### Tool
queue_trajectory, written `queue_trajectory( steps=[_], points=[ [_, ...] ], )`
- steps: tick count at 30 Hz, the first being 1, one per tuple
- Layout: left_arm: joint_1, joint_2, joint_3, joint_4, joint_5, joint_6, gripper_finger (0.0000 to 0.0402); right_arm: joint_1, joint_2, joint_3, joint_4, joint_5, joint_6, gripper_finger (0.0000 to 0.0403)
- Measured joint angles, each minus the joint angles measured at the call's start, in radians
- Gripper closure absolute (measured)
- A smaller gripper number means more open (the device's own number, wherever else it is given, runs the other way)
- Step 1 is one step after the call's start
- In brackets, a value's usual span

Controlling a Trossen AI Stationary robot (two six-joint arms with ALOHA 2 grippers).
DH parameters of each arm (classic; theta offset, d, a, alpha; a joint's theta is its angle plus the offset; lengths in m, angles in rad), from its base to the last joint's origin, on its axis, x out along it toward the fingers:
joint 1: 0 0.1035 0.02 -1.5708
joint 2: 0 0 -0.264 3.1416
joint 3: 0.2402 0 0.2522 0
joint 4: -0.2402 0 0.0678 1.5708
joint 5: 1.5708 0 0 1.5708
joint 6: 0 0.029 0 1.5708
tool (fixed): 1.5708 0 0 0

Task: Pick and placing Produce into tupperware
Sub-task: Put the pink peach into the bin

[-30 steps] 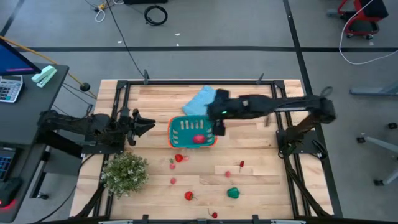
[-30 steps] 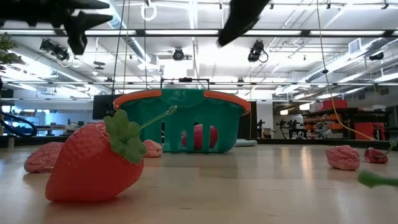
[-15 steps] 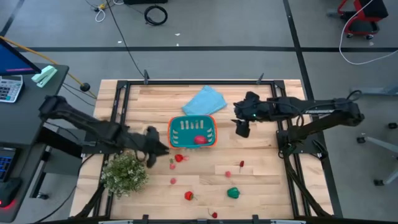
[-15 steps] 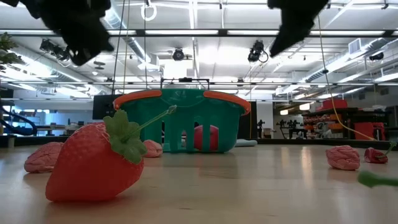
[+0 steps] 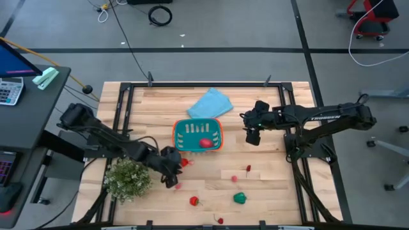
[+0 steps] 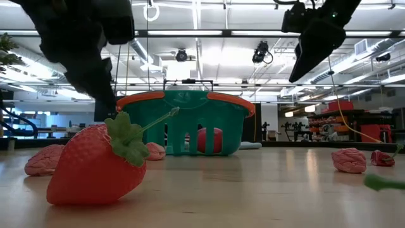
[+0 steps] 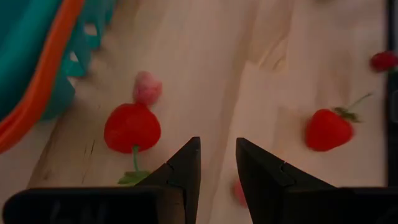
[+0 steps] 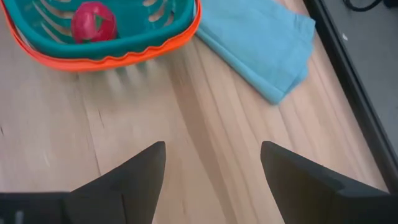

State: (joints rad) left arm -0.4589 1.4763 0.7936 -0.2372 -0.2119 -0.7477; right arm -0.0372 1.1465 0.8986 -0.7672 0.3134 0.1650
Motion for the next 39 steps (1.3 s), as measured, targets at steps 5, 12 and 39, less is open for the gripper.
queue_trajectory(
  steps=[5,12,39],
  points=[
    [0.005,0.053,0.037,-0.153,0.000,0.000,0.0294,0.000,-0.002,0.000,0.036,0.000,0.000,0.0130],
    [0.024,0.106,0.037,-0.180,0.000,0.002,0.0294,0.000,-0.003,0.001,0.061,0.000,-0.008,0.0130],
    [0.043,0.114,0.105,-0.189,0.035,0.117,0.0294,0.000,-0.003,0.002,0.066,0.000,-0.011,0.0133]
  ],
)
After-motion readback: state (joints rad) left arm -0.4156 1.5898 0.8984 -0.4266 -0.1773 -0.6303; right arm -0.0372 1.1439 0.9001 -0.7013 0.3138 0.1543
